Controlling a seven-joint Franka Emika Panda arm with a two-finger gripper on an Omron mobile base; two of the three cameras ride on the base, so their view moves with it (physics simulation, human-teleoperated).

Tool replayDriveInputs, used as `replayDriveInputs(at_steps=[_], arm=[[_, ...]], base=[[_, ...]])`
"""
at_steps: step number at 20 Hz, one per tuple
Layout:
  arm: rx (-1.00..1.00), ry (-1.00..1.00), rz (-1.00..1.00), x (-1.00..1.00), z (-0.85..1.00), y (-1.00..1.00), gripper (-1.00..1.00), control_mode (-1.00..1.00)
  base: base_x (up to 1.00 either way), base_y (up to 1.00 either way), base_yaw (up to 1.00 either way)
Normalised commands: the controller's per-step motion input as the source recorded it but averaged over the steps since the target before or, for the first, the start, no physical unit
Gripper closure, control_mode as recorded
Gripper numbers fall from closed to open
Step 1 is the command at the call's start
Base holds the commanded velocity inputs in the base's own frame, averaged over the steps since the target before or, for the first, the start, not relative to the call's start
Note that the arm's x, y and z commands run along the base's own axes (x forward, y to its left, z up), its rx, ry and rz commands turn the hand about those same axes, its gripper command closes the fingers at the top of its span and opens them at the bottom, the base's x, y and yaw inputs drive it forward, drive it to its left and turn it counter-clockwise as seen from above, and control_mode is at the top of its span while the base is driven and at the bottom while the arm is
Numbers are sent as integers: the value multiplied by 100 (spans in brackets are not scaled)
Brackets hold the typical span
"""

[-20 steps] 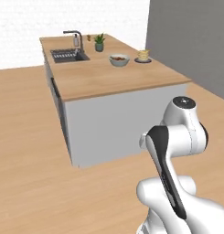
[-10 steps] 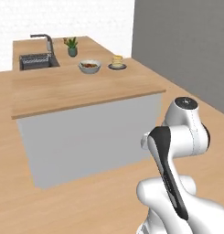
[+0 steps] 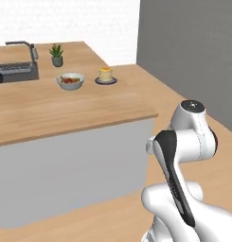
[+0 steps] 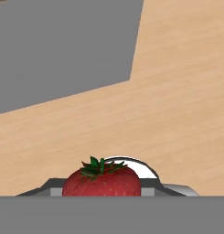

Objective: Take the strawberry from the fridge and place it on top of the pancake, located on the dining counter.

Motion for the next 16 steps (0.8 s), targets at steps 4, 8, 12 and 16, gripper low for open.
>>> replayDriveInputs(at_steps=[4, 8, 12, 16], arm=[[0, 0, 0, 0, 0, 0, 100, 100], [0, 0, 0, 0, 0, 0, 100, 100], [0, 0, 0, 0, 0, 0, 100, 100], [0, 0, 0, 0, 0, 0, 100, 100]], base=[[74, -100, 26], [51, -100, 34], [51, -100, 35], [49, -100, 36]])
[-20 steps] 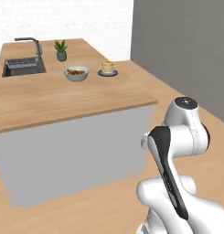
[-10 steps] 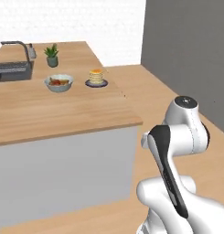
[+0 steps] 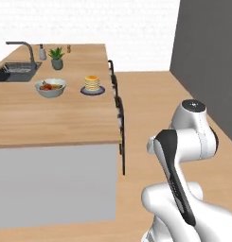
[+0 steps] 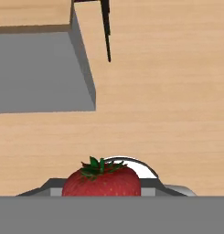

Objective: Take the strawberry from the fridge and place it on top of the pancake, located on the dining counter.

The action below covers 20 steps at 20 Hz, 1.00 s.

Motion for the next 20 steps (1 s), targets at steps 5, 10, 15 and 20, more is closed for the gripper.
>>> replayDriveInputs(at_steps=[5, 10, 15, 20], arm=[[0, 0, 0, 0, 0, 0, 100, 100], [0, 0, 0, 0, 0, 0, 100, 100], [0, 0, 0, 0, 0, 0, 100, 100], [0, 0, 0, 0, 0, 0, 100, 100]], base=[[55, -100, 31], [78, -100, 28], [100, -96, 36], [100, -84, 41]])
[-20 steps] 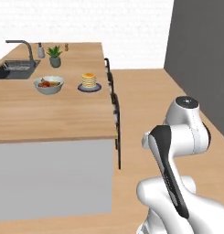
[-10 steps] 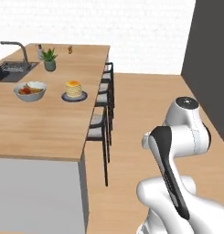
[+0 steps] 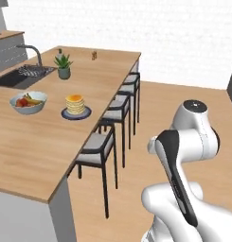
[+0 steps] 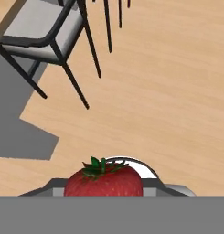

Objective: Take the strawberry from the fridge and place it on top of the pancake, located on the dining counter.

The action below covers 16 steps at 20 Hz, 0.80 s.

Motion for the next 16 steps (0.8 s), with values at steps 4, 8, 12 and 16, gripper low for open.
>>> replayDriveInputs(at_steps=[4, 8, 12, 16], arm=[[0, 0, 0, 0, 0, 0, 100, 100], [0, 0, 0, 0, 0, 0, 100, 100], [0, 0, 0, 0, 0, 0, 100, 100], [0, 0, 0, 0, 0, 0, 100, 100]], base=[[100, -68, 47], [93, -76, 64], [53, -69, 77], [21, -73, 80]])
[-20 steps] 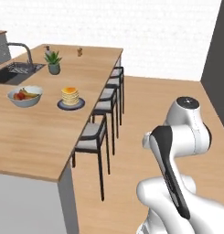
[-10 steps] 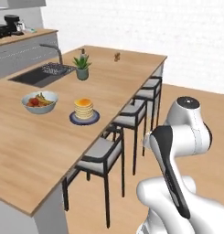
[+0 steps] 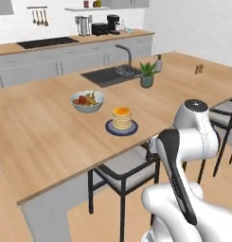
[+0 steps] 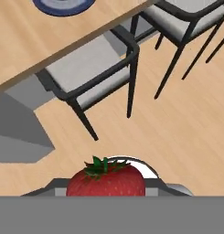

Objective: Take the strawberry from the fridge and place it on top of the pancake, located on the dining counter.

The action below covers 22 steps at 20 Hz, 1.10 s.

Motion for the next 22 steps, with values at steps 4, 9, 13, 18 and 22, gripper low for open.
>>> replayDriveInputs(at_steps=[4, 9, 13, 18, 22], arm=[[0, 0, 0, 0, 0, 0, 100, 100], [0, 0, 0, 0, 0, 0, 100, 100], [0, 0, 0, 0, 0, 0, 100, 100], [0, 0, 0, 0, 0, 0, 100, 100], [0, 0, 0, 0, 0, 0, 100, 100]], base=[[12, -79, 78], [7, -94, 54], [24, -64, 16], [39, 31, 3], [44, 28, 5]])
